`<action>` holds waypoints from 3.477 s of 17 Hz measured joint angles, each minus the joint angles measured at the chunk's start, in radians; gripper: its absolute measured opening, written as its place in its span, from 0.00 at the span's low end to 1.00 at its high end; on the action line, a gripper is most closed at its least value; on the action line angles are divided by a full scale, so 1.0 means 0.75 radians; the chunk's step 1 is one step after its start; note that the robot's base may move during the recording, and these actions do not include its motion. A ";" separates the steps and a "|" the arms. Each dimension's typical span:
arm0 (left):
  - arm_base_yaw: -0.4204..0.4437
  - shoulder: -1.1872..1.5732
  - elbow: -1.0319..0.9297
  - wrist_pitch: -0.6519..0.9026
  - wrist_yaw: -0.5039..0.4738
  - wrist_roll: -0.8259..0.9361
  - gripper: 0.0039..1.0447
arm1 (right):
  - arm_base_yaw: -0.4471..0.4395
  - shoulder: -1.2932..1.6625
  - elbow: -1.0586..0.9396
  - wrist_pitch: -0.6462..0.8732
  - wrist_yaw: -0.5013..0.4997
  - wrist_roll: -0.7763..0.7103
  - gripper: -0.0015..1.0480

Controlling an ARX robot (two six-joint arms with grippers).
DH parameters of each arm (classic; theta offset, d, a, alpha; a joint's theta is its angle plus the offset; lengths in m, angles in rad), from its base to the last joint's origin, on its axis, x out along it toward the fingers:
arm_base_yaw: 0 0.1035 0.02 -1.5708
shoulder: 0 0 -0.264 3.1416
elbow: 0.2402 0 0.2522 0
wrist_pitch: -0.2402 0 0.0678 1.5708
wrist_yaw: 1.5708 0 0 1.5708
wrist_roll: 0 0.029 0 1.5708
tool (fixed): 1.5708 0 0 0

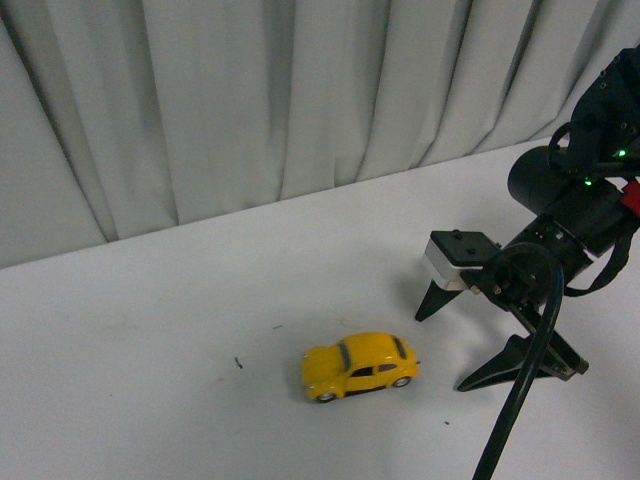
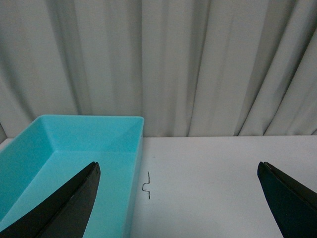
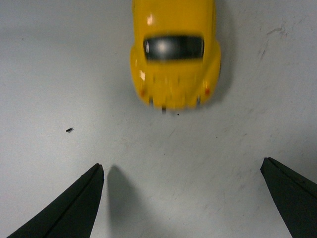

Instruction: Wind up and store yellow beetle toy

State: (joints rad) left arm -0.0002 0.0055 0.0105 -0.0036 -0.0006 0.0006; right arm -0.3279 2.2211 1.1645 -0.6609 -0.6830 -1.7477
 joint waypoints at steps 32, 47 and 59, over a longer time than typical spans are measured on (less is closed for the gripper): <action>0.000 0.000 0.000 0.001 -0.001 0.000 0.94 | 0.436 -1.259 -1.324 2.347 0.905 2.297 0.02; 0.000 0.000 0.000 0.000 0.000 0.000 0.94 | 0.437 -2.116 -1.538 1.697 0.910 2.310 0.02; 0.000 0.000 0.000 0.000 -0.001 0.000 0.94 | 0.437 -2.630 -1.539 1.214 0.910 2.310 0.02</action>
State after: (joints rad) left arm -0.0002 0.0055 0.0105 -0.0036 -0.0010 0.0006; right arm -0.0002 0.2485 0.0105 0.2497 -0.0006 -0.0151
